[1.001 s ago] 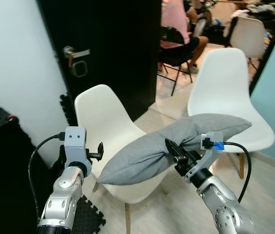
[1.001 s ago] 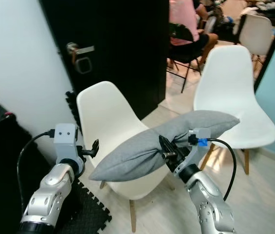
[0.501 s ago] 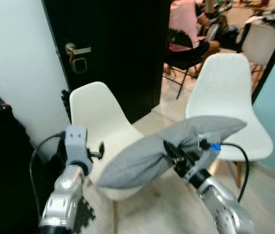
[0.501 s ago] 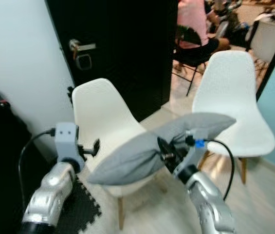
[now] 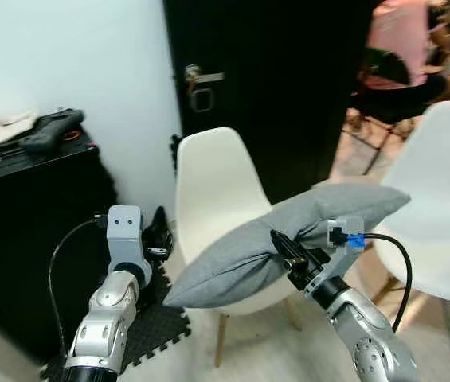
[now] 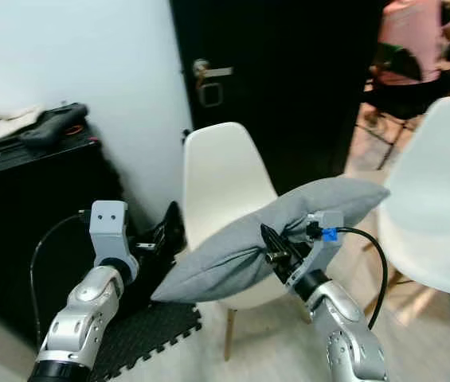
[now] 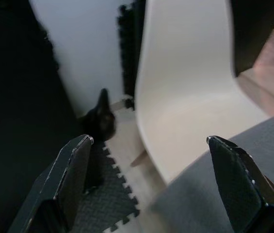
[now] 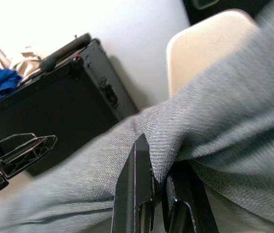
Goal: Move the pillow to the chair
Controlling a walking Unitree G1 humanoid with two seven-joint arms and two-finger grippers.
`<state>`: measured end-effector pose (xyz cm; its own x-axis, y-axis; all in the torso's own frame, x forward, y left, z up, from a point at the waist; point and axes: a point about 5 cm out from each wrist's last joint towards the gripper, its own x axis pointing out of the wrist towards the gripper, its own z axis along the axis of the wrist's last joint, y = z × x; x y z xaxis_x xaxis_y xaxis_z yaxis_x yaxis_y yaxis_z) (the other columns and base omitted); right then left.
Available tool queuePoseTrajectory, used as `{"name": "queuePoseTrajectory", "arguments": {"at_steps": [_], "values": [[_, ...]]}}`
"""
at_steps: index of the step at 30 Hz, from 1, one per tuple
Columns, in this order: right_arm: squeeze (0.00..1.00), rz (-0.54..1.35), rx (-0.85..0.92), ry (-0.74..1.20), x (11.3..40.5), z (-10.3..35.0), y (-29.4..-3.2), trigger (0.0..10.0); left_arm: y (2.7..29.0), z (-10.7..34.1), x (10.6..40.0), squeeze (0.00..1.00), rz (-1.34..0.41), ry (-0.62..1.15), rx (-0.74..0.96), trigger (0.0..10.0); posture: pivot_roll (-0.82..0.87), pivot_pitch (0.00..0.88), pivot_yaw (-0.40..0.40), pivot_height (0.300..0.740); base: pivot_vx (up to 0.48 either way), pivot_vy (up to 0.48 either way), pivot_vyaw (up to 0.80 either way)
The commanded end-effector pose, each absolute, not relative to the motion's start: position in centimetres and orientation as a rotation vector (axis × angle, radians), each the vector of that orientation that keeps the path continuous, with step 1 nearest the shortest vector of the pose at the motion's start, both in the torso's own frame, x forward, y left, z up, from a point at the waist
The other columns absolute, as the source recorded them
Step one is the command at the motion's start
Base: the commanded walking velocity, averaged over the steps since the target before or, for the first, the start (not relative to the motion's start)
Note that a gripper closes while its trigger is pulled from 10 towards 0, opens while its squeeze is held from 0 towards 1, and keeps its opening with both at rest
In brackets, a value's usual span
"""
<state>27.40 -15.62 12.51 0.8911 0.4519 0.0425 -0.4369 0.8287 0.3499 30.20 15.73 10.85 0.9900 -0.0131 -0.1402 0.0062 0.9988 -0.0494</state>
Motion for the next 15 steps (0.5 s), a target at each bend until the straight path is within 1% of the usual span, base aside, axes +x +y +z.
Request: {"name": "queuePoseTrajectory", "arguments": {"at_steps": [1, 9, 15], "values": [[0.00, 0.501, 0.351, -0.032, 27.66, 13.98, -15.36, 10.0, 15.72, 10.48, 30.23, 0.00, -0.011, 0.161, -0.055, 10.0, -0.06, 0.022, 0.018, 0.740, 0.000, 0.000, 0.00], [0.00, 0.488, 0.363, -0.027, 27.74, 13.91, -15.45, 10.0, 15.67, 10.76, 30.30, 0.00, -0.033, 0.141, -0.067, 10.0, -0.06, 0.022, 0.019, 0.740, 0.000, 0.000, 0.00], [0.00, 0.487, 0.366, -0.025, 27.71, 13.92, -15.45, 10.0, 15.60, 11.08, 30.25, 0.00, -0.035, 0.119, -0.049, 10.0, -0.07, 0.025, 0.020, 0.740, 0.257, 0.000, 0.00]]}}
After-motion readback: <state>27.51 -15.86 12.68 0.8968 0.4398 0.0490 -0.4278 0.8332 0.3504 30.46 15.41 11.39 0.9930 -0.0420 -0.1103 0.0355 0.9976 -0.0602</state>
